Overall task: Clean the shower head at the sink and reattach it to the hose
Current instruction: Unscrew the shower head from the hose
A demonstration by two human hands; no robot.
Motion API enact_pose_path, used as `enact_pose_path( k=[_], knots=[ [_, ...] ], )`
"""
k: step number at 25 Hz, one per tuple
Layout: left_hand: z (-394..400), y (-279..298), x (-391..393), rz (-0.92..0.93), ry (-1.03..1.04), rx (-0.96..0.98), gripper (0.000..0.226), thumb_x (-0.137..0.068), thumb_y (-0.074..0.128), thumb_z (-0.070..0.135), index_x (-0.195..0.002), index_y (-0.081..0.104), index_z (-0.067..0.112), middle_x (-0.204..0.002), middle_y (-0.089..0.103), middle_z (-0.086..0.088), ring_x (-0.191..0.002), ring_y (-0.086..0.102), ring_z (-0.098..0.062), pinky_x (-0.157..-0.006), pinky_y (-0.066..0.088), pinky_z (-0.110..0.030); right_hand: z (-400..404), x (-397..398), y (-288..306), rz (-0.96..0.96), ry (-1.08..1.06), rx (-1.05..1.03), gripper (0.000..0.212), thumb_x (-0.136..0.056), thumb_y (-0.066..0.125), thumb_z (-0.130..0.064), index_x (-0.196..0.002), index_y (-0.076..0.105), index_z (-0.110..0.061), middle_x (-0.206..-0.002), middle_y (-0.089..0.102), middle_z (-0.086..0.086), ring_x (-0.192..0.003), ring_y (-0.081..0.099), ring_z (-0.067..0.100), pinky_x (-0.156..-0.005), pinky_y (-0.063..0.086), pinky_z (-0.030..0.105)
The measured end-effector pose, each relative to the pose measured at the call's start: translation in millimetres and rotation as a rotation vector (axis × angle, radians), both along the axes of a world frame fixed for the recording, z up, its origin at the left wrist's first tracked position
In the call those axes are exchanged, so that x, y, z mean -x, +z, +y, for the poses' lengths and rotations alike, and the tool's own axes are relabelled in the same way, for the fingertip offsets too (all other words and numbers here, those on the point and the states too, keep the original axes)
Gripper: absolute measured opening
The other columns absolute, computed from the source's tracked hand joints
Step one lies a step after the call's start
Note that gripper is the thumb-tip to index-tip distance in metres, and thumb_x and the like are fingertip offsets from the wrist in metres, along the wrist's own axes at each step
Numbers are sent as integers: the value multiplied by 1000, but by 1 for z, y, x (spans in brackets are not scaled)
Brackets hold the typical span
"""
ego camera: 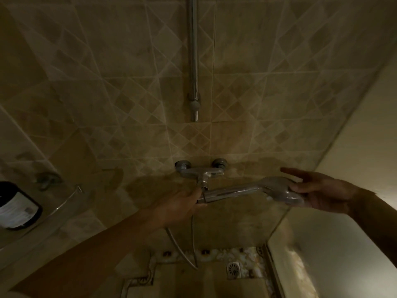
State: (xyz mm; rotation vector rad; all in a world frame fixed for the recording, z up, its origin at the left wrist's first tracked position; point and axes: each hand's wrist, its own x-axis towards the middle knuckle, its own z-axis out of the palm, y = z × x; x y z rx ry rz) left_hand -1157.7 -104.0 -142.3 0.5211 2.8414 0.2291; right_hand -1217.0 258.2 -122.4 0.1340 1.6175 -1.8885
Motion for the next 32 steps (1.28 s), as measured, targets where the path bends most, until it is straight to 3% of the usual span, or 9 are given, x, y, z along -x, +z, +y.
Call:
enact_pose_path(
  k=[7, 11, 15, 18, 21, 24, 26, 29, 32],
  knots=[
    [11, 12, -4, 12, -67, 98, 46, -100, 31, 45, -136, 31, 16, -120, 59, -13, -109, 55, -30, -80, 37, -32, 10, -5, 27, 208, 406, -512, 71, -71, 86, -11, -130, 50, -28, -106, 71, 18, -83, 71, 43, -58, 58, 38],
    [11, 12, -3, 39, -95, 140, 47, -100, 31, 44, -138, 29, 16, -117, 60, -15, -106, 56, -32, -78, 39, -33, 3, -4, 12, 272, 244, -412, 69, -69, 87, -8, -127, 53, -24, -116, 63, 23, -89, 70, 46, -75, 58, 50],
    [4, 2, 1, 33, -94, 136, 48, -100, 31, 45, -140, 26, 19, -113, 61, -14, -103, 57, -31, -79, 41, -33, -12, -1, 2, 244, -4, -198, 85, -39, 95, -53, -107, 65, -10, -115, 68, 15, -91, 71, 34, -79, 58, 42],
    [-4, -9, 4, 50, -78, 110, 45, -99, 34, 46, -138, 27, 23, -114, 61, -12, -101, 59, -30, -81, 45, -37, -19, 5, 0, 250, -78, -119, 84, -47, 94, -12, -122, 57, -16, -125, 63, 11, -100, 70, 24, -79, 60, 39],
    [-12, -12, 8, 70, -43, 35, 39, -98, 36, 49, -130, 31, 27, -110, 61, -8, -97, 59, -26, -79, 48, -37, -15, 5, 0, 182, -21, -38, 121, -47, 92, 5, -145, 36, -38, -129, 63, 14, -106, 69, 32, -75, 61, 42],
    [-15, -14, 11, 92, -65, 34, 37, -97, 34, 51, -123, 33, 24, -107, 62, -9, -91, 59, -25, -76, 49, -37, -12, -1, 7, 275, 178, -325, 93, -58, 89, -12, -139, 44, -24, -114, 71, 12, -89, 73, 34, -58, 60, 37],
    [-14, -14, 10, 99, -59, 40, 40, -97, 35, 50, -127, 33, 23, -111, 62, -10, -95, 59, -27, -76, 47, -35, -13, -2, 6, 309, 232, -419, 86, -59, 90, -15, -132, 45, -28, -107, 72, 16, -76, 72, 40, -51, 57, 35],
    [-14, -14, 11, 90, 14, -46, 38, -97, 37, 50, -124, 37, 23, -114, 61, -8, -99, 59, -27, -79, 46, -34, -16, -2, -1, 311, 95, -254, 63, -72, 76, 0, -124, 48, -22, -117, 64, 28, -86, 69, 48, -58, 61, 40],
    [-15, -15, 13, 67, 40, -109, 33, -96, 35, 51, -115, 40, 23, -105, 64, 0, -89, 61, -18, -76, 50, -36, -22, 0, -6, 191, -126, 114, 28, -78, 69, -18, -104, 65, -6, -128, 61, 26, -101, 68, 40, -79, 61, 44]
  ],
)
